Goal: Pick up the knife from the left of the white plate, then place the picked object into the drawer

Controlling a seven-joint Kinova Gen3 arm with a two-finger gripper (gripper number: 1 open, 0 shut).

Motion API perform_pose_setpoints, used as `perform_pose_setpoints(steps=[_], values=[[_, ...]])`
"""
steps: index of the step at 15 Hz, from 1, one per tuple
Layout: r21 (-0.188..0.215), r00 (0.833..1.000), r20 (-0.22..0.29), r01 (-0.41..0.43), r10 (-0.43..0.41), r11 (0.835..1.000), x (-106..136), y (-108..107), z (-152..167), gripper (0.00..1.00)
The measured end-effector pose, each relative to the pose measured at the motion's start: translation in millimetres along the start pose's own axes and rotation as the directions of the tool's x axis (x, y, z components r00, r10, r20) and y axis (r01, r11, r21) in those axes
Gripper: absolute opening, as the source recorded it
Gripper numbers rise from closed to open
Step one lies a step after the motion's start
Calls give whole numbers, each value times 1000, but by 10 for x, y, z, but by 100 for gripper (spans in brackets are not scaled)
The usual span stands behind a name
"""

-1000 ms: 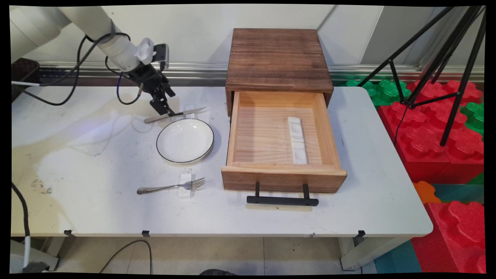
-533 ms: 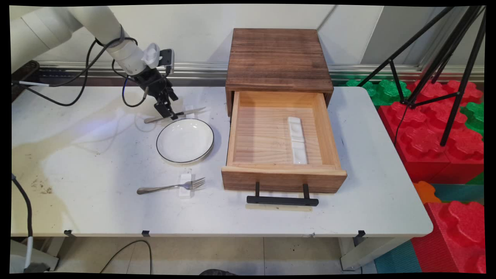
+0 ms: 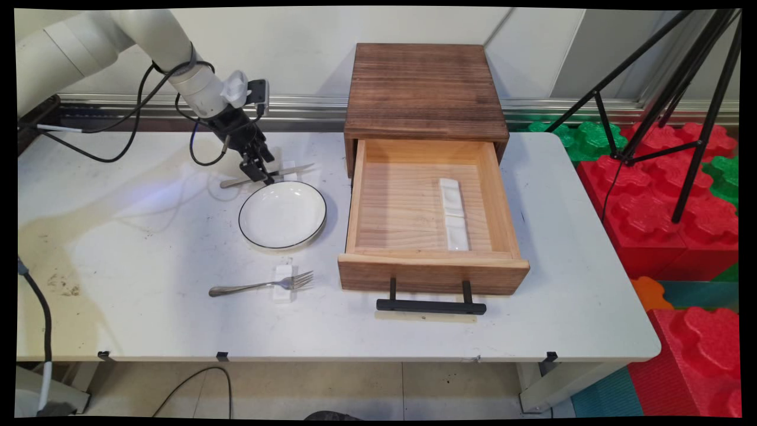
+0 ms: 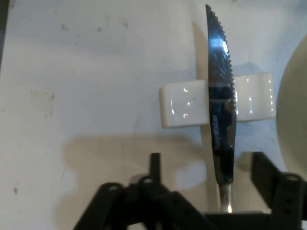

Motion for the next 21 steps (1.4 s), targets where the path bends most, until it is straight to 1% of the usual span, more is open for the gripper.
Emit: perform_pose_setpoints(steps=[9,14,17,21], values=[[-12,1000,1,16,-16,1000,-59,10,-28,0],[13,997,-7,76,-76,997,-115,-8,-131,0],[33,994,-17,110,-109,993,-147,-20,-245,0],[66,989,-37,146,-144,987,-162,-32,-473,0]])
